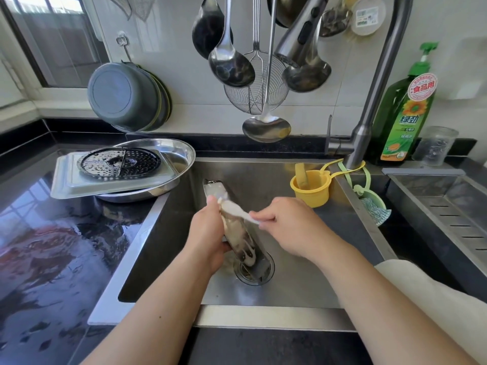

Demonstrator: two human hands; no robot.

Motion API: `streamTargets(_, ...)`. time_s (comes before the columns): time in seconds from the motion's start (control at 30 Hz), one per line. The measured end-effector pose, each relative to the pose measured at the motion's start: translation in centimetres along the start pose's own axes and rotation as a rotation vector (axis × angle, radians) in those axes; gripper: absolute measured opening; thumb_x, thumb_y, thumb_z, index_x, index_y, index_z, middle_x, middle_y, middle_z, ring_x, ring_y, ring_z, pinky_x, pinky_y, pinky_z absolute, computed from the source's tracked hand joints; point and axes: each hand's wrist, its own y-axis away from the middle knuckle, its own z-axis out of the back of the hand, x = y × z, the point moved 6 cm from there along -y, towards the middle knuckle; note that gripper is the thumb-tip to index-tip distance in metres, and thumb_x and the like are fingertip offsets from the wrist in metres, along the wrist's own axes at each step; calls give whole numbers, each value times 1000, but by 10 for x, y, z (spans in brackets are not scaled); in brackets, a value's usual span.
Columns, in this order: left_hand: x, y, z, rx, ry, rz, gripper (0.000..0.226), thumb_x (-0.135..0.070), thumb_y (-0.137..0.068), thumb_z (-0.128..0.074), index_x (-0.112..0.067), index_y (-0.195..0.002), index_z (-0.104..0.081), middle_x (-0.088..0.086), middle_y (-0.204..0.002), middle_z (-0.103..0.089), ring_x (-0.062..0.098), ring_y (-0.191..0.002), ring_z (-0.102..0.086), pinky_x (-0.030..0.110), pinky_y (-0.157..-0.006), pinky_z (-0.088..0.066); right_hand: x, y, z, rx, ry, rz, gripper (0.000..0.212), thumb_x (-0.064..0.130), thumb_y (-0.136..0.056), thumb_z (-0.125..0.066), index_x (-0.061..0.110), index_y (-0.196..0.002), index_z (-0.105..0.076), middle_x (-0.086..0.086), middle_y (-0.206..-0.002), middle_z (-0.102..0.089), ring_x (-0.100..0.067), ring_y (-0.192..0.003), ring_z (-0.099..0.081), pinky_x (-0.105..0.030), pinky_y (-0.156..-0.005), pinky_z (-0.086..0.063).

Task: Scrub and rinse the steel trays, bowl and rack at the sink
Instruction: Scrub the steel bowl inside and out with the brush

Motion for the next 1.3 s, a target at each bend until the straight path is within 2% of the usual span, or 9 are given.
streamTargets(0.07, 0, -6, 8, -54, 167, 42, 37, -33, -112, -43, -4, -123, -63, 14, -92, -73, 30, -82, -72, 48, -72, -60, -7, 5, -4, 109, 21, -29, 25, 29, -96, -69, 42, -116, -75, 18, -79, -51, -13, -80, -56, -21, -60, -37)
streamTargets(0.23, -2, -11, 17, -102, 392, 61, 43, 2, -101, -50, 7, -145, -49, 11, -70, -51, 13, -41, -61, 38, -56, -57, -28, 9, -4, 224, 18, -201, 23, 20, -88, -78, 36, -105, -80, 3, -99, -73, -16, -87, -67, -29, -76, -55)
streamTargets(0.4, 0, -20, 21, -102, 505, 69, 34, -3, -104, -55, 6, -137, -56, 16, -98, -64, 25, -85, -69, 42, -69, -60, -49, 16, 1, 343, 214, -337, 29, 9, -92, -70, 31, -108, -80, 2, -114, -73, -23, -103, -67, -39, -94, -58)
streamTargets(0.53, 6, -26, 24, -119, 601, 127, 35, -16, -108, -54, 1, -138, -56, 18, -110, -66, 32, -94, -70, 48, -58, -60, -53, 18, 4, 299, 163, -386, 30, 11, -93, -68, 34, -110, -79, 0, -112, -72, -24, -100, -65, -37, -91, -58)
streamTargets(0.7, 8, -28, 22, -105, 612, 162, 40, -26, -113, -40, 2, -139, -52, 27, -124, -64, 42, -89, -66, 61, -70, -52, -36, 11, 0, 159, -159, -311, 26, 19, -94, -71, 32, -116, -77, 7, -91, -69, -16, -75, -61, -29, -74, -52)
streamTargets(0.97, -4, -17, 13, -19, 647, 85, 23, -16, -107, -56, 3, -120, -56, 19, -104, -63, 29, -88, -70, 42, -86, -60, -52, 13, 12, 171, 3, -430, 21, 20, -97, -64, 24, -112, -79, -8, -99, -72, -29, -94, -67, -40, -86, -57)
streamTargets(1.03, 4, -14, 1, 58, 524, 89, 10, -5, -105, -55, 4, -104, -60, 16, -97, -64, 23, -77, -73, 34, -73, -63, -45, 12, 3, 182, -43, -400, 21, 21, -99, -62, 25, -110, -79, -4, -92, -71, -27, -90, -66, -37, -84, -55)
streamTargets(1.13, 16, -9, -10, 77, 403, 130, 15, -6, -108, -50, 4, -104, -60, 18, -94, -69, 25, -74, -75, 42, -71, -60, -26, 8, -15, 166, -124, -324, 19, 23, -99, -61, 25, -100, -81, -1, -74, -64, -24, -75, -60, -30, -70, -48)
streamTargets(1.3, 2, -15, 5, 12, 594, 142, 24, -13, -112, -39, 4, -104, -55, 24, -102, -64, 38, -87, -65, 53, -83, -52, -22, 6, -2, -7, -163, -279, 22, 28, -101, -60, 30, -112, -79, -2, -86, -72, -22, -77, -63, -31, -64, -47)
